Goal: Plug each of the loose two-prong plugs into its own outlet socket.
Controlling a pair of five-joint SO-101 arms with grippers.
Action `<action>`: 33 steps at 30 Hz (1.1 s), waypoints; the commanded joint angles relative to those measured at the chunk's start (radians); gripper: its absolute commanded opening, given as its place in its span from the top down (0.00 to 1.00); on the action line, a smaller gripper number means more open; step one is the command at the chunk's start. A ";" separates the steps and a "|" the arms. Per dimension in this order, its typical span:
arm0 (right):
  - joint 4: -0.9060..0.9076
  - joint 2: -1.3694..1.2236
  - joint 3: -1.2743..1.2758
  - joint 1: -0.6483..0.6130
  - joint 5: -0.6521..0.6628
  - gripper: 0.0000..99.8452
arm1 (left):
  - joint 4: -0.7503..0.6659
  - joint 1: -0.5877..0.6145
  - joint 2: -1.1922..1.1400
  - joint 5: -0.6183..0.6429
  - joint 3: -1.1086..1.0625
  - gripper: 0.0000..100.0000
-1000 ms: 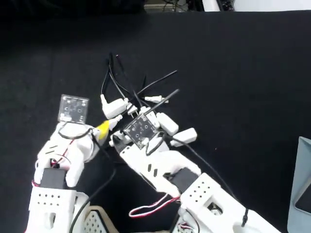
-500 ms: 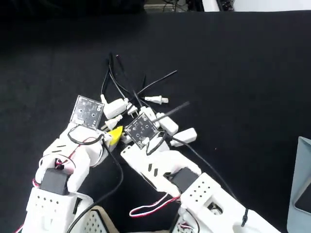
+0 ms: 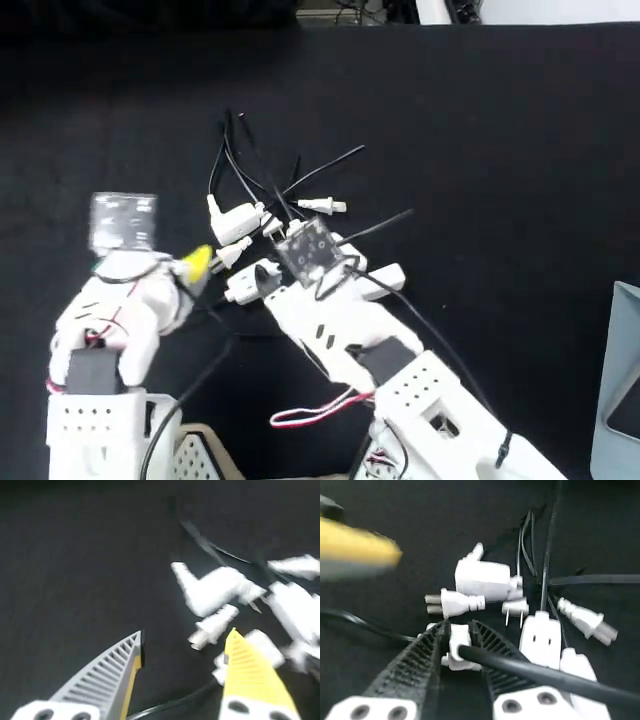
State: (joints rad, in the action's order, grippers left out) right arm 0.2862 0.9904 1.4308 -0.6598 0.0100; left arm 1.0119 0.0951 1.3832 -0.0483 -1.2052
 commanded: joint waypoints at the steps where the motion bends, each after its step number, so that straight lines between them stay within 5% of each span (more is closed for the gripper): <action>1: 0.080 -0.091 -0.174 0.017 -0.071 0.99 | 0.000 0.142 0.011 0.087 -0.038 0.74; 14: 0.097 -0.490 -0.400 0.041 -0.140 0.99 | -0.097 0.303 0.011 0.097 -0.113 0.74; 33: 0.061 -0.579 -0.418 0.041 -0.178 0.99 | -0.106 0.306 0.011 0.097 -0.120 0.74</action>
State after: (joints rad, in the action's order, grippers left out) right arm 0.3629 0.4135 1.0641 -0.6030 -0.1557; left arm 0.9275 0.3897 1.3832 0.0391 -1.3265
